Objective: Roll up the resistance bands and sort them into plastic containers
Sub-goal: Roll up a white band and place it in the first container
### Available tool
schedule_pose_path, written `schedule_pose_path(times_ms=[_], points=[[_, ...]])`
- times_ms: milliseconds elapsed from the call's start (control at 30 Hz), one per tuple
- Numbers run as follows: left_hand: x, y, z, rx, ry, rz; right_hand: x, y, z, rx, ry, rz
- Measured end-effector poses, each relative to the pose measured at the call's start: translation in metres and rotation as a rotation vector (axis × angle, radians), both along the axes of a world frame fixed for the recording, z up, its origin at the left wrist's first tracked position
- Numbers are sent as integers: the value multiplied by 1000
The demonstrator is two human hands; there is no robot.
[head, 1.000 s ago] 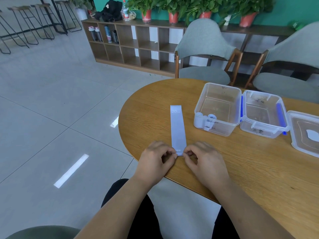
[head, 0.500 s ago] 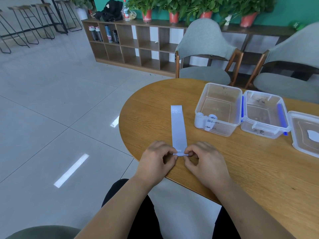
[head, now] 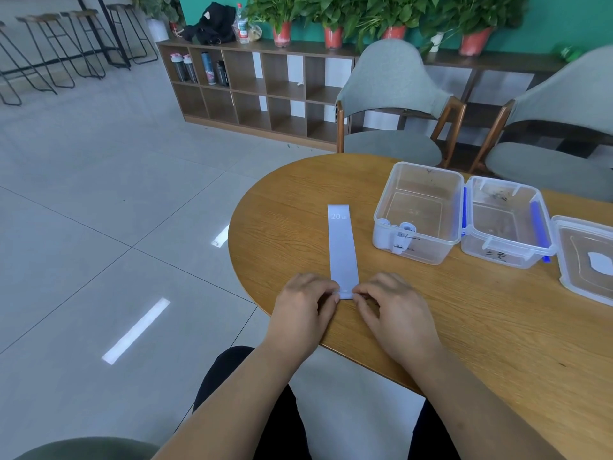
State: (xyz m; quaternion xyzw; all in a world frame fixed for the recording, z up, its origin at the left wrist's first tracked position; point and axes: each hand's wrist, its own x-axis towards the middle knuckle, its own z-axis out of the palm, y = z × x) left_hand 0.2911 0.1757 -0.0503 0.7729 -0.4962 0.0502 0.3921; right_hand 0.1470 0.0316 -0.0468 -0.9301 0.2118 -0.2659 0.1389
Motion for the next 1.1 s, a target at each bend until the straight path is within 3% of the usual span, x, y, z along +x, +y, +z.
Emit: schedule_pose_path(times_ms=[800, 1100], points=[[-7, -2, 0, -14, 149, 107, -2, 0, 2, 60, -39, -24], [-8, -3, -2, -48, 75, 95, -2, -3, -1, 64, -34, -37]])
